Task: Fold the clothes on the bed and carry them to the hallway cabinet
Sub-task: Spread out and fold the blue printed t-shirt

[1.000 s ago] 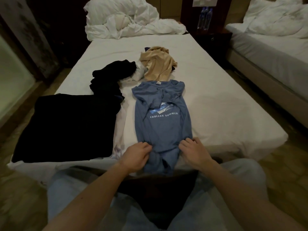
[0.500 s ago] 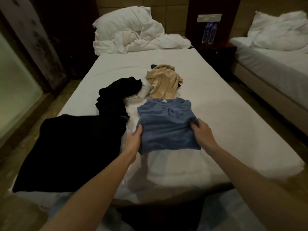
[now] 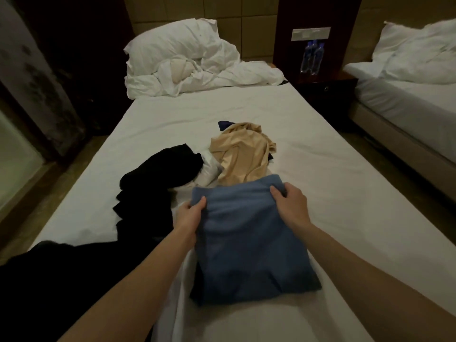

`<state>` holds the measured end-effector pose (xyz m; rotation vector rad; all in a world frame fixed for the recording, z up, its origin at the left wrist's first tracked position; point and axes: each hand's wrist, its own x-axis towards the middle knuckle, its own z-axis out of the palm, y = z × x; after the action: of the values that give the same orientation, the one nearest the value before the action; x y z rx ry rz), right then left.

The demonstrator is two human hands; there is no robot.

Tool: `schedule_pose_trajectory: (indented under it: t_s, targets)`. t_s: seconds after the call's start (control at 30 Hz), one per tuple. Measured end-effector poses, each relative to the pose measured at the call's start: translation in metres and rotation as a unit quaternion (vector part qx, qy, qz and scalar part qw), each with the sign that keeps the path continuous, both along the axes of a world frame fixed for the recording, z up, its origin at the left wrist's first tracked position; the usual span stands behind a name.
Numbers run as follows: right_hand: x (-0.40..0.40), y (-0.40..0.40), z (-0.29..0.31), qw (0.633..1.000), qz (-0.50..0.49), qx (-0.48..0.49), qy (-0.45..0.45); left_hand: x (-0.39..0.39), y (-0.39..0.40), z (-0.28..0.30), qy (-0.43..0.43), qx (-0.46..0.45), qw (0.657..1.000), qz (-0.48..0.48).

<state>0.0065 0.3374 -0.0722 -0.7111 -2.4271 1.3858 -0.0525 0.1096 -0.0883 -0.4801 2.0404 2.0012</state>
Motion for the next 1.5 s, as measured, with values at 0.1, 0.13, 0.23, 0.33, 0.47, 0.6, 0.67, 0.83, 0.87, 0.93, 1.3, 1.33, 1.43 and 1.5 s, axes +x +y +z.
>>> schedule_pose_trajectory:
  t_s: [0.1, 0.13, 0.23, 0.33, 0.47, 0.6, 0.67, 0.83, 0.87, 0.93, 1.3, 1.33, 1.43, 1.5]
  targets:
    - [-0.034, 0.006, -0.027, 0.986, -0.029, 0.125, -0.105, -0.038, 0.008, -0.033, 0.058, -0.190, 0.980, -0.007]
    - [-0.042, 0.010, -0.036, 0.976, -0.029, 0.148, -0.155, -0.046, 0.009, -0.044, 0.062, -0.264, 0.962, -0.026]
    - [-0.058, 0.021, -0.058, 0.957, -0.032, 0.158, -0.240, -0.062, 0.012, -0.071, 0.067, -0.431, 0.894, -0.098]
    - [-0.069, 0.029, -0.073, 0.957, -0.020, 0.179, -0.229, -0.069, 0.017, -0.078, 0.102, -0.405, 0.902, -0.110]
    - [-0.074, 0.022, -0.070, 0.993, 0.012, 0.062, -0.096, -0.072, 0.015, -0.075, 0.090, -0.347, 0.926, -0.116]
    - [-0.057, 0.014, -0.038, 0.997, 0.053, 0.001, -0.062, -0.057, 0.004, -0.055, 0.109, -0.167, 0.977, -0.072]
    - [-0.042, 0.015, -0.017, 0.995, 0.081, 0.005, -0.055, -0.042, -0.002, -0.036, 0.105, -0.065, 0.991, -0.056]
    - [0.018, 0.001, 0.046, 0.991, 0.114, -0.055, 0.037, 0.016, -0.027, 0.026, 0.111, 0.076, 0.990, -0.044]
    - [0.033, -0.003, 0.059, 0.990, 0.114, -0.064, 0.052, 0.028, -0.033, 0.037, 0.117, 0.084, 0.989, -0.043]
    - [0.060, -0.009, 0.081, 0.987, 0.110, -0.082, 0.080, 0.053, -0.044, 0.058, 0.132, 0.101, 0.985, -0.044]
    - [0.191, -0.050, 0.154, 0.955, 0.136, -0.186, 0.184, 0.196, -0.106, 0.133, 0.188, 0.166, 0.967, -0.040]
    - [0.199, -0.054, 0.157, 0.953, 0.138, -0.197, 0.184, 0.207, -0.112, 0.139, 0.192, 0.176, 0.965, -0.033]
    - [0.220, -0.072, 0.167, 0.935, 0.164, -0.259, 0.176, 0.233, -0.131, 0.152, 0.203, 0.214, 0.955, -0.015]
    - [0.234, -0.089, 0.172, 0.914, 0.190, -0.327, 0.147, 0.247, -0.145, 0.161, 0.212, 0.220, 0.952, -0.026]
